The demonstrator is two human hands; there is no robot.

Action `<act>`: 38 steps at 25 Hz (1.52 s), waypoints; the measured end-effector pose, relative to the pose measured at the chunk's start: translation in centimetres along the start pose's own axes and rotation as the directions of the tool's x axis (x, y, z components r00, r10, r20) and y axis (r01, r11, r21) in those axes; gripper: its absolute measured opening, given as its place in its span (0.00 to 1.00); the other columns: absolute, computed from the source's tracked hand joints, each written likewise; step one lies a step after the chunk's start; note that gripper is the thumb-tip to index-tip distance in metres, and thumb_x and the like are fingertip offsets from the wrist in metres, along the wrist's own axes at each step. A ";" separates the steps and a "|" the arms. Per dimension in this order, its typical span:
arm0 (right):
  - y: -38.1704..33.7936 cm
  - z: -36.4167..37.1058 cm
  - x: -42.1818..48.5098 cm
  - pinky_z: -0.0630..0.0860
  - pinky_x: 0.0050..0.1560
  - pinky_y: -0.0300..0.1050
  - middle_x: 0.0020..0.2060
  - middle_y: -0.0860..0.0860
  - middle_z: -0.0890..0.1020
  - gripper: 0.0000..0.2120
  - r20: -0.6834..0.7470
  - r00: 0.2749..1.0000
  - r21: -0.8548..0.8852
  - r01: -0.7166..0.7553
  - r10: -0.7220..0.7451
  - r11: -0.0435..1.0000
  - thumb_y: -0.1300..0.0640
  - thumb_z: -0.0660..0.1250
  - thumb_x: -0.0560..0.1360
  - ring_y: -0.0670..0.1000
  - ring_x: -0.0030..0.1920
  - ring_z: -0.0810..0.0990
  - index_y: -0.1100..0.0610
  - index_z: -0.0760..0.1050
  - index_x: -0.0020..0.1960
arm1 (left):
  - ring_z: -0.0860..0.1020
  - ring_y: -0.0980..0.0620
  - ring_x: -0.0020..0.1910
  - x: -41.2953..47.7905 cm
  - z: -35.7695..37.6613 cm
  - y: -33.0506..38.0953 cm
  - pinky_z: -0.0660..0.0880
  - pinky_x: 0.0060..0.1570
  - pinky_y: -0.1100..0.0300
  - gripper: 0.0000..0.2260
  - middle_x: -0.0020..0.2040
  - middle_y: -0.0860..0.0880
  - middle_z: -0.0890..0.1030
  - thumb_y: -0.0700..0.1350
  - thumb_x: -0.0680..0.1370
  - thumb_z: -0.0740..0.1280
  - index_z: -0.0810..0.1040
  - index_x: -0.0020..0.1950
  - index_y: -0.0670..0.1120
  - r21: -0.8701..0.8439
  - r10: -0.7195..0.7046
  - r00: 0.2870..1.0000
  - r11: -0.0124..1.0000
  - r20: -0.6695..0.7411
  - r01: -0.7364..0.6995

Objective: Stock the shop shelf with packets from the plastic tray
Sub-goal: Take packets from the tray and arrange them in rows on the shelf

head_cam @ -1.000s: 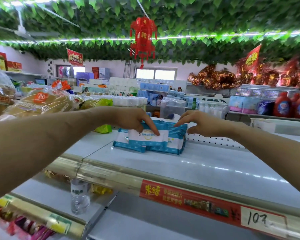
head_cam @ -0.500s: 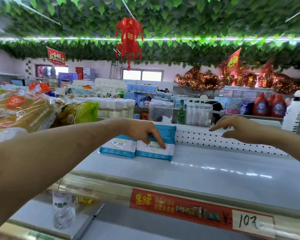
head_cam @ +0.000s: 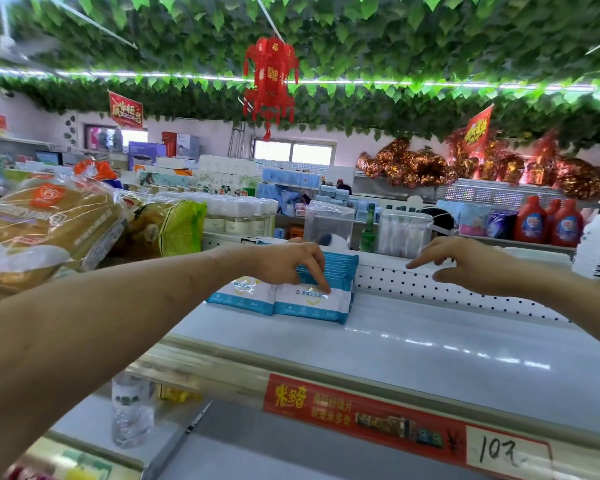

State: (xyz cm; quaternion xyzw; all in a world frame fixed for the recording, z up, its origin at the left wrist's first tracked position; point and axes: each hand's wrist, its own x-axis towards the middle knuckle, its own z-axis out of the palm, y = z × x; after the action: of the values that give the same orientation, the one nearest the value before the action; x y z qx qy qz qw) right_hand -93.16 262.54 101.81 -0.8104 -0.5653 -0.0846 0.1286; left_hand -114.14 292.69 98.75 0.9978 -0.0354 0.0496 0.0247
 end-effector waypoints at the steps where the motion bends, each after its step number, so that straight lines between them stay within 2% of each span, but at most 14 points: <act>1: -0.8 0.1 0.4 0.75 0.55 0.40 0.58 0.37 0.77 0.21 0.009 1.000 0.004 0.025 -0.026 1.000 0.61 0.71 0.78 0.40 0.55 0.77 0.36 0.80 0.60 | 0.65 0.51 0.68 -0.6 -0.3 -0.3 0.67 0.70 0.53 0.27 0.67 0.53 0.69 0.30 0.79 0.65 0.83 0.64 0.61 -0.026 -0.010 0.999 1.000 -0.032 0.009; 4: -3.9 0.4 2.3 0.76 0.62 0.46 0.59 0.39 0.78 0.21 0.031 0.993 0.000 0.114 -0.114 0.993 0.60 0.71 0.79 0.42 0.58 0.77 0.35 0.79 0.62 | 0.71 0.52 0.65 -3.3 -1.7 -1.1 0.71 0.67 0.56 0.23 0.66 0.53 0.73 0.33 0.80 0.66 0.82 0.66 0.57 -0.112 -0.092 0.990 0.990 -0.108 0.080; 7: -8.0 1.1 5.0 0.77 0.61 0.48 0.58 0.38 0.77 0.20 0.037 0.977 -0.008 0.211 -0.211 0.977 0.59 0.69 0.79 0.43 0.56 0.76 0.37 0.78 0.64 | 0.75 0.59 0.58 -7.6 -2.6 -2.2 0.74 0.62 0.57 0.20 0.59 0.59 0.76 0.37 0.81 0.68 0.80 0.68 0.57 -0.147 -0.206 0.962 0.972 -0.180 0.181; 9: -11.4 1.9 6.9 0.76 0.60 0.46 0.58 0.38 0.77 0.20 0.038 0.952 0.015 0.302 -0.303 0.953 0.59 0.69 0.80 0.42 0.56 0.76 0.39 0.78 0.66 | 0.76 0.61 0.57 -11.4 -3.0 -2.8 0.76 0.61 0.57 0.18 0.58 0.60 0.78 0.40 0.81 0.69 0.79 0.68 0.58 -0.151 -0.288 0.932 0.954 -0.220 0.259; 13: -19.0 4.4 9.9 0.72 0.58 0.36 0.61 0.40 0.78 0.17 0.037 0.862 0.105 0.499 -0.505 0.860 0.56 0.67 0.81 0.39 0.56 0.77 0.44 0.76 0.69 | 0.78 0.58 0.57 -19.9 -3.7 -2.7 0.76 0.62 0.55 0.17 0.60 0.55 0.80 0.47 0.83 0.67 0.76 0.71 0.58 -0.119 -0.463 0.859 0.886 -0.219 0.447; 17: -28.4 8.2 11.9 0.72 0.57 0.40 0.58 0.43 0.79 0.18 0.058 0.716 0.190 0.676 -0.696 0.712 0.54 0.66 0.82 0.41 0.54 0.77 0.48 0.75 0.71 | 0.78 0.58 0.58 -29.8 -3.0 -0.7 0.76 0.61 0.55 0.17 0.60 0.56 0.80 0.50 0.83 0.67 0.75 0.72 0.57 -0.080 -0.651 0.730 0.755 -0.210 0.651; 21: -37.5 12.6 12.0 0.73 0.56 0.42 0.58 0.47 0.81 0.19 0.092 0.562 0.243 0.788 -0.822 0.566 0.55 0.67 0.81 0.46 0.54 0.78 0.51 0.75 0.72 | 0.79 0.58 0.57 -38.6 -1.0 2.7 0.76 0.59 0.57 0.18 0.61 0.58 0.79 0.53 0.83 0.67 0.74 0.73 0.58 -0.117 -0.812 0.563 0.581 -0.152 0.806; 23: -41.8 15.1 11.1 0.71 0.54 0.42 0.59 0.48 0.81 0.19 0.120 0.484 0.278 0.822 -0.867 0.497 0.55 0.67 0.81 0.47 0.55 0.78 0.51 0.75 0.72 | 0.78 0.55 0.59 -42.9 0.8 4.8 0.75 0.60 0.58 0.20 0.62 0.56 0.79 0.53 0.82 0.67 0.74 0.74 0.56 -0.130 -0.883 0.448 0.464 -0.137 0.876; 27: -48.3 22.3 7.1 0.72 0.54 0.42 0.60 0.49 0.80 0.19 0.233 0.319 0.338 0.859 -0.919 0.384 0.54 0.66 0.82 0.50 0.57 0.79 0.52 0.75 0.72 | 0.80 0.52 0.58 -50.4 8.0 9.9 0.75 0.62 0.55 0.19 0.60 0.51 0.82 0.50 0.82 0.68 0.75 0.74 0.51 -0.173 -0.970 0.239 0.244 -0.053 0.954; 31: -50.2 32.0 1.0 0.74 0.56 0.43 0.60 0.49 0.81 0.18 0.432 0.169 0.414 0.835 -0.886 0.362 0.56 0.67 0.80 0.50 0.57 0.79 0.52 0.77 0.70 | 0.79 0.53 0.55 -53.6 18.2 16.2 0.74 0.60 0.59 0.21 0.60 0.54 0.82 0.53 0.80 0.65 0.75 0.73 0.53 -0.241 -0.990 0.070 0.038 0.125 0.970; 34: -49.0 39.4 -4.3 0.77 0.61 0.49 0.58 0.51 0.83 0.16 0.603 -0.012 0.499 0.786 -0.798 0.366 0.58 0.69 0.79 0.51 0.58 0.81 0.54 0.80 0.66 | 0.80 0.52 0.56 -54.1 26.6 20.5 0.75 0.61 0.58 0.19 0.59 0.55 0.81 0.50 0.82 0.66 0.74 0.74 0.52 -0.282 -0.955 0.037 -0.050 0.294 0.958; 36: -47.4 43.3 -7.4 0.78 0.60 0.50 0.55 0.49 0.85 0.14 0.644 -0.101 0.547 0.754 -0.758 0.365 0.58 0.71 0.77 0.50 0.56 0.82 0.54 0.83 0.62 | 0.80 0.52 0.58 -53.5 31.3 23.0 0.76 0.63 0.55 0.18 0.61 0.55 0.81 0.51 0.82 0.67 0.76 0.72 0.53 -0.307 -0.922 0.069 -0.055 0.381 0.950; 38: -45.5 46.2 -9.9 0.79 0.57 0.47 0.52 0.46 0.86 0.13 0.679 -0.155 0.570 0.727 -0.717 0.383 0.58 0.73 0.75 0.47 0.53 0.83 0.51 0.85 0.59 | 0.79 0.53 0.59 -52.6 34.8 24.8 0.74 0.64 0.56 0.16 0.64 0.53 0.80 0.49 0.82 0.67 0.78 0.70 0.52 -0.321 -0.885 0.128 -0.026 0.447 0.947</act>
State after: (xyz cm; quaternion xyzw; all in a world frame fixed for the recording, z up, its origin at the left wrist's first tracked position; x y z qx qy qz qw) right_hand -139.66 282.64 60.16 -0.2573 -0.8839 0.2912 -0.2601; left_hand -164.76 269.77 60.03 0.7134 0.6168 -0.0458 0.3294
